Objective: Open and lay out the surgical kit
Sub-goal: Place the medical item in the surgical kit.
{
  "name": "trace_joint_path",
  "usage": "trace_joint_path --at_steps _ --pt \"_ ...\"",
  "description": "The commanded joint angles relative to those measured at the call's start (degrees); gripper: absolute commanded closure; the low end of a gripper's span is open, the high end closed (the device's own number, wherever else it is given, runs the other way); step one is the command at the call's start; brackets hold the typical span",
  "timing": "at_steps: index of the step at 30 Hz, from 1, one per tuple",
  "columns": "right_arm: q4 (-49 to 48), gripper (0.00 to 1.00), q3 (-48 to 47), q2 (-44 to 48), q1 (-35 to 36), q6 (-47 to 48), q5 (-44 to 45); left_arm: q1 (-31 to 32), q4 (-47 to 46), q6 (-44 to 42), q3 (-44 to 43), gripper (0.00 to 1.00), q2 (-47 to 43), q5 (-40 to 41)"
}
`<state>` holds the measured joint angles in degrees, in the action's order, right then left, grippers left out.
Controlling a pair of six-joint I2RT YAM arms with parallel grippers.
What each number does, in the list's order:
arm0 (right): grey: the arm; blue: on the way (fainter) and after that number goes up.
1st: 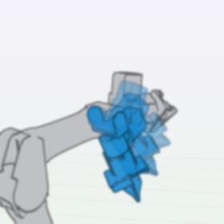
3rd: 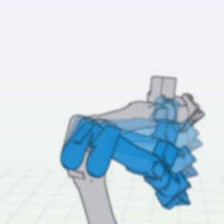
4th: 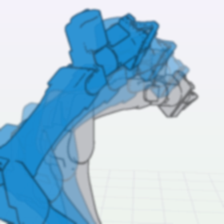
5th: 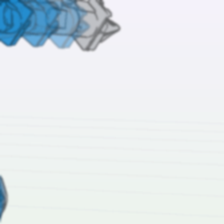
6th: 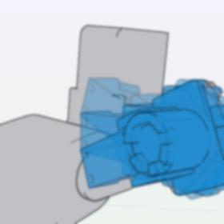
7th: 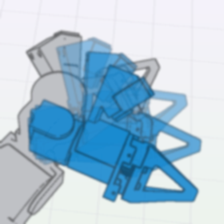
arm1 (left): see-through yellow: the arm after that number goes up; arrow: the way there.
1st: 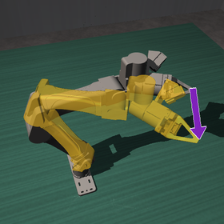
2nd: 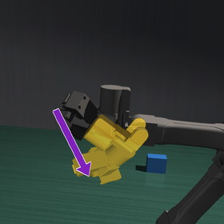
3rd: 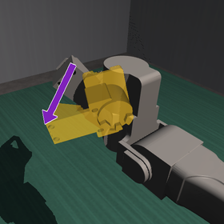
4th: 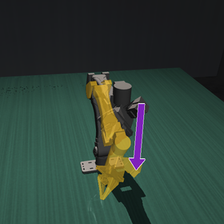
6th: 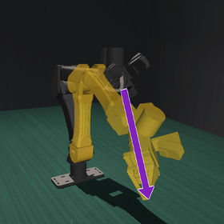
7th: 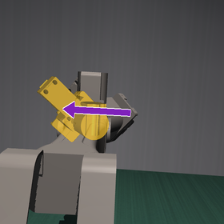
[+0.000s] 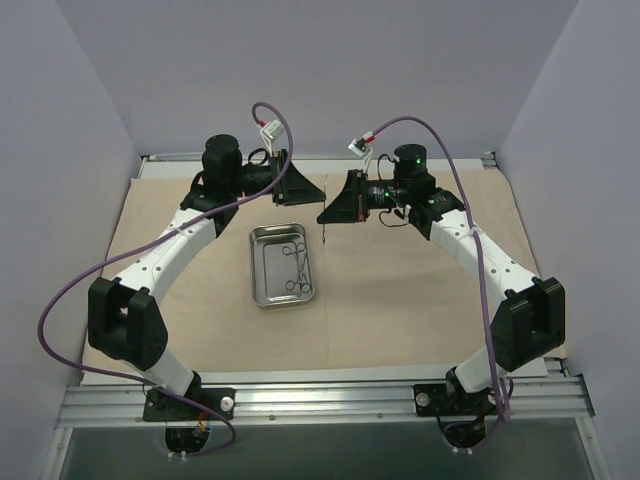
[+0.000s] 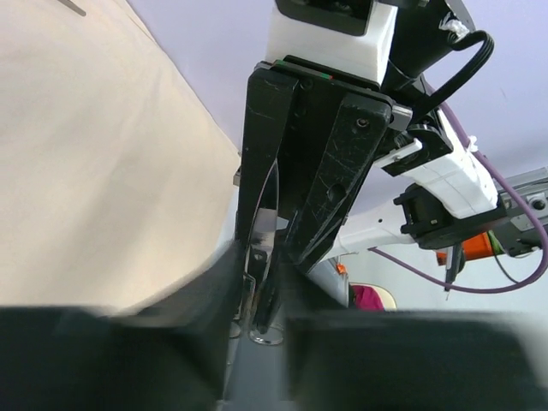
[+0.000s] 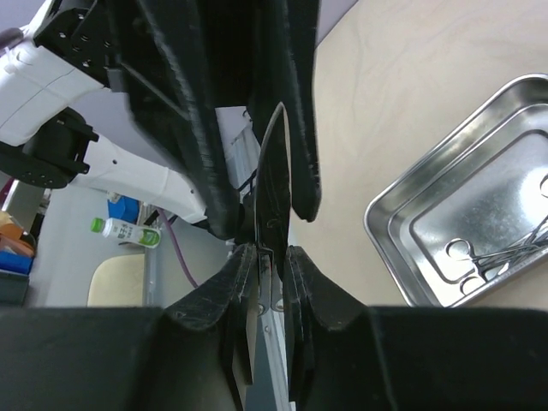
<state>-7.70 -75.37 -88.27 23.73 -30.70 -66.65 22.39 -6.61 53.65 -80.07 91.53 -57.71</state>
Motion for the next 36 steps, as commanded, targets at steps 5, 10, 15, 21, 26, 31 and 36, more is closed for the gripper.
trace_joint_path --at_steps 5,10,15,21,26,31,36 --pt "19.9 1.00 -7.7 0.3 0.5 20.1 15.3 -5.9 13.3 -7.9 0.4 0.42 -1.9 4.4" --pt "42.2 1.00 -20.5 -7.3 0.7 34.3 37.6 -12.8 35.5 -27.2 -0.9 0.42 -4.6 12.1" --pt "51.6 1.00 -28.8 -16.5 -0.2 38.3 58.9 -16.1 40.6 -34.1 4.2 0.44 -8.1 17.5" --pt "53.0 1.00 -30.4 -24.0 -4.9 44.0 73.5 -17.0 34.7 -30.4 13.2 0.44 -11.4 18.7" --pt "49.2 1.00 -29.4 -27.1 -14.0 48.2 81.3 -17.4 34.5 -31.5 15.6 0.44 -12.4 19.1" --pt "47.6 1.00 -31.1 -30.0 -17.8 54.6 85.1 -17.0 34.6 -31.7 16.8 0.44 -14.3 19.0" --pt "46.8 1.00 -33.6 -33.9 -18.8 59.0 85.1 -17.7 35.1 -31.1 18.2 0.45 -14.4 19.9"
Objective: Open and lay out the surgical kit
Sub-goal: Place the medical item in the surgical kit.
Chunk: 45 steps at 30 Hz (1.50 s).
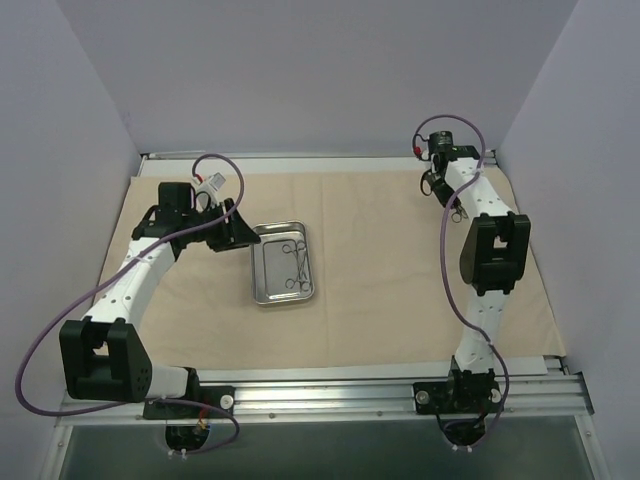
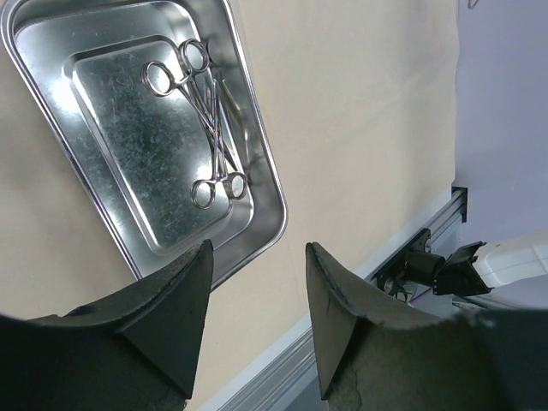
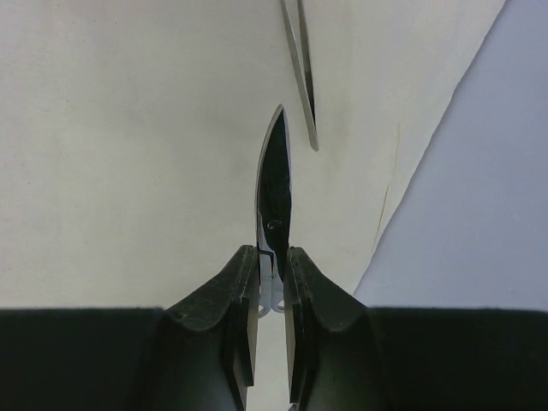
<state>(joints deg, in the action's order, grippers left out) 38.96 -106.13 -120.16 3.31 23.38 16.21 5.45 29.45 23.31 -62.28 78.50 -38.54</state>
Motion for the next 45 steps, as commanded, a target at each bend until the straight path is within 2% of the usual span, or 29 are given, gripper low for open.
trace_joint_path --at_steps 1,13,45 --pt "0.0 1.00 -3.6 -3.4 1.3 5.2 2.3 -0.9 -0.9 -0.8 0.3 0.44 -1.5 0.8" --pt "-1.6 1.00 -8.1 -10.9 -1.0 7.2 -0.4 -2.0 2.0 -2.6 -2.0 0.44 1.2 1.3" --pt "-1.1 0.98 -6.6 -16.4 -1.6 6.6 -3.9 -4.2 1.0 -2.5 -5.1 0.45 9.1 -0.4"
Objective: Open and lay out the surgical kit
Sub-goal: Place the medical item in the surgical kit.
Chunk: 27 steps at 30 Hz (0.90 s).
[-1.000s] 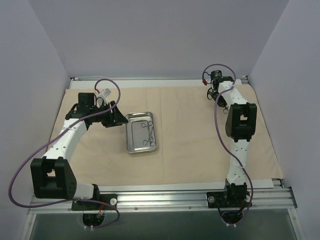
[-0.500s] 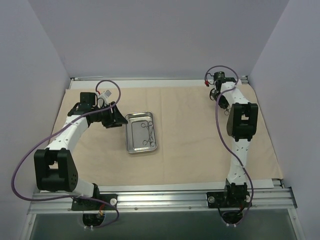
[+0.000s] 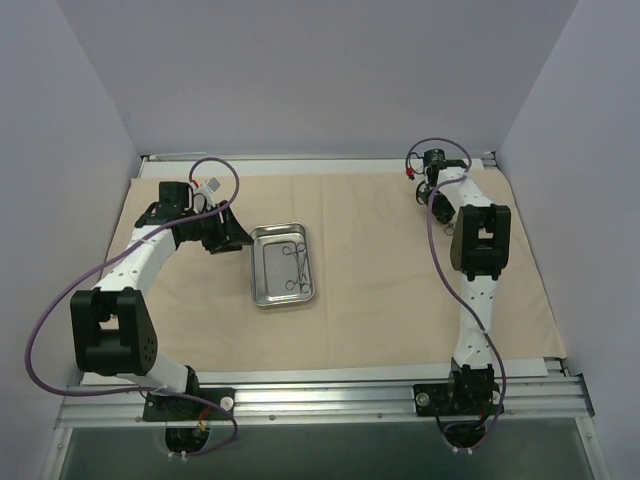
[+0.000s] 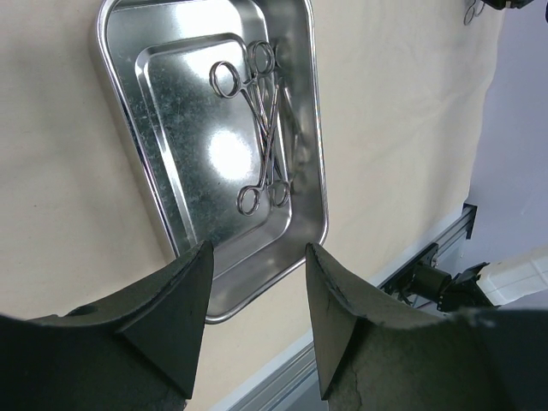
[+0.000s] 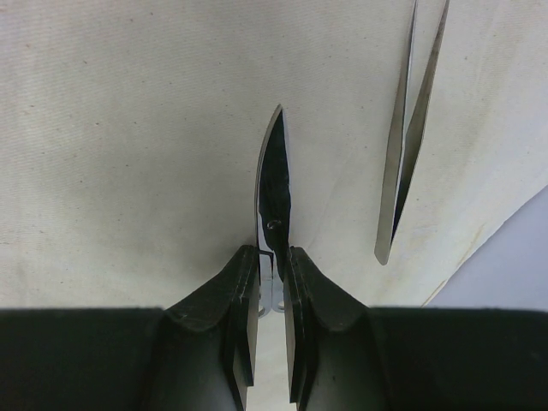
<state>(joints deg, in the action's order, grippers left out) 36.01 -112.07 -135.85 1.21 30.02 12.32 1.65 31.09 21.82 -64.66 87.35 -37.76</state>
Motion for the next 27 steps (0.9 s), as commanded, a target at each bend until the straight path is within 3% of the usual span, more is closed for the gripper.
trace_joint_path --at_steps 1,10,13,27 --pt "2.0 0.97 -0.4 -0.7 0.5 -0.1 0.2 -0.4 -0.7 -1.0 -2.8 0.44 0.4 -1.2" --pt "1.6 0.86 0.1 -0.2 0.5 -0.4 0.6 -0.6 -0.6 -1.0 -3.0 0.45 1.0 -1.4" --pt "1.6 0.78 -0.2 -0.2 0.6 -0.8 0.5 -0.6 -0.6 -1.0 -3.0 0.44 0.9 -1.6" --pt "2.0 0.72 -4.4 1.8 1.1 -4.0 -0.2 -0.8 0.2 -1.0 -2.8 0.45 0.1 -2.1"
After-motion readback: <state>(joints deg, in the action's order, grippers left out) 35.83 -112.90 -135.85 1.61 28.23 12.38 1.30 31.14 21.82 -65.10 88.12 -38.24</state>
